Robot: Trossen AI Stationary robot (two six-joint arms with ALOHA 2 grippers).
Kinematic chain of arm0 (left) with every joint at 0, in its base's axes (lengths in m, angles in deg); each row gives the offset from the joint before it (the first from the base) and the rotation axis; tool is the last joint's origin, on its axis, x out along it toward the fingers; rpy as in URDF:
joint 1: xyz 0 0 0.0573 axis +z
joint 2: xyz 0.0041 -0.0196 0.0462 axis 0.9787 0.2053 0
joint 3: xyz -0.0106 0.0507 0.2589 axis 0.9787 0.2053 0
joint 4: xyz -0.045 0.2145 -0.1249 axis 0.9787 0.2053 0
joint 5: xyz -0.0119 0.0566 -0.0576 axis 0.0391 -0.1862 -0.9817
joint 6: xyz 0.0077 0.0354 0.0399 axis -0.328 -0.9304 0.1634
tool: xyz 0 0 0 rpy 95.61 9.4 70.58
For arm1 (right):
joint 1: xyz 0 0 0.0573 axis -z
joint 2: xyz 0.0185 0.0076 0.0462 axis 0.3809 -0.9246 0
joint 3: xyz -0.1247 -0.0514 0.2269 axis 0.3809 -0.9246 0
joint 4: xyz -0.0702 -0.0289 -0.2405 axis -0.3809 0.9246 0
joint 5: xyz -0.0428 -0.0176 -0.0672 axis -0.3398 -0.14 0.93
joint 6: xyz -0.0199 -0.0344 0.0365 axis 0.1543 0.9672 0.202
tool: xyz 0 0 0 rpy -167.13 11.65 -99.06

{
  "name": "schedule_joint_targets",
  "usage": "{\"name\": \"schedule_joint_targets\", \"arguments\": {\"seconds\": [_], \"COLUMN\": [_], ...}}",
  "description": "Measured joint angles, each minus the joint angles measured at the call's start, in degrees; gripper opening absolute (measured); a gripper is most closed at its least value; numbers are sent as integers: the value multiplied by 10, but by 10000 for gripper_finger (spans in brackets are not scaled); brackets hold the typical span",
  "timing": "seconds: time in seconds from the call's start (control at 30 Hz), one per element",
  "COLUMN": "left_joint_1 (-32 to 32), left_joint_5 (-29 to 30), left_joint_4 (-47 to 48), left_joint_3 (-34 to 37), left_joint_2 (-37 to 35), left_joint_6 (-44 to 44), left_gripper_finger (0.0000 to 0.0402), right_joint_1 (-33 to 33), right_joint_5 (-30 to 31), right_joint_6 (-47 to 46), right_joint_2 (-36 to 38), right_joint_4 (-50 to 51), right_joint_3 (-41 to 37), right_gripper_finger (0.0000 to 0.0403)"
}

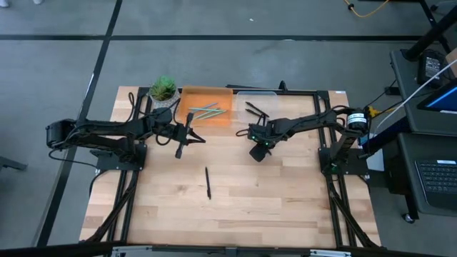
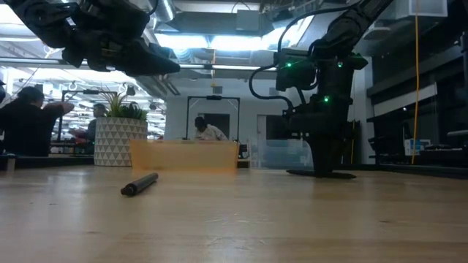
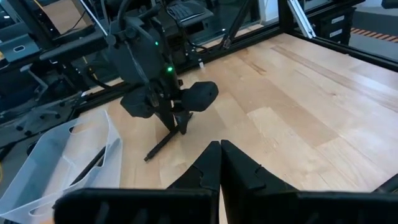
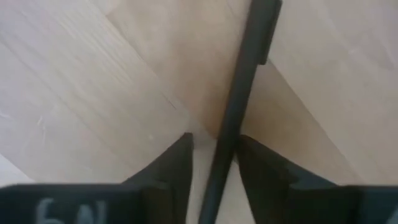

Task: Sort pens & pencils
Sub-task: Put the black pen into the transparent bin

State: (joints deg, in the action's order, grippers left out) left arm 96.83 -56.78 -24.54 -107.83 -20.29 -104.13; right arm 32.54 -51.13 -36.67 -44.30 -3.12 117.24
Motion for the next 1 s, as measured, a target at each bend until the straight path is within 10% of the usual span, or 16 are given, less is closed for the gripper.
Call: {"name": "schedule_joint_targets", "arguments": {"seconds": [0.23,1.0], "left_joint_1": [0,0], "left_joint_5": [0,0], "left_joint_4": [0,0], "left_joint_3": [0,0], "left_joint_2": [0,0], "left_joint_6": [0,-2], "left_gripper_finger": [0,0], "right_joint_1": [1,-6], "right_joint_5": [6,7], "right_joint_6": [10,104], "right_joint_2": [0,52], "right_joint_4": [1,-32], "right_joint_3": [0,37], "right_gripper_finger": [31,29]}}
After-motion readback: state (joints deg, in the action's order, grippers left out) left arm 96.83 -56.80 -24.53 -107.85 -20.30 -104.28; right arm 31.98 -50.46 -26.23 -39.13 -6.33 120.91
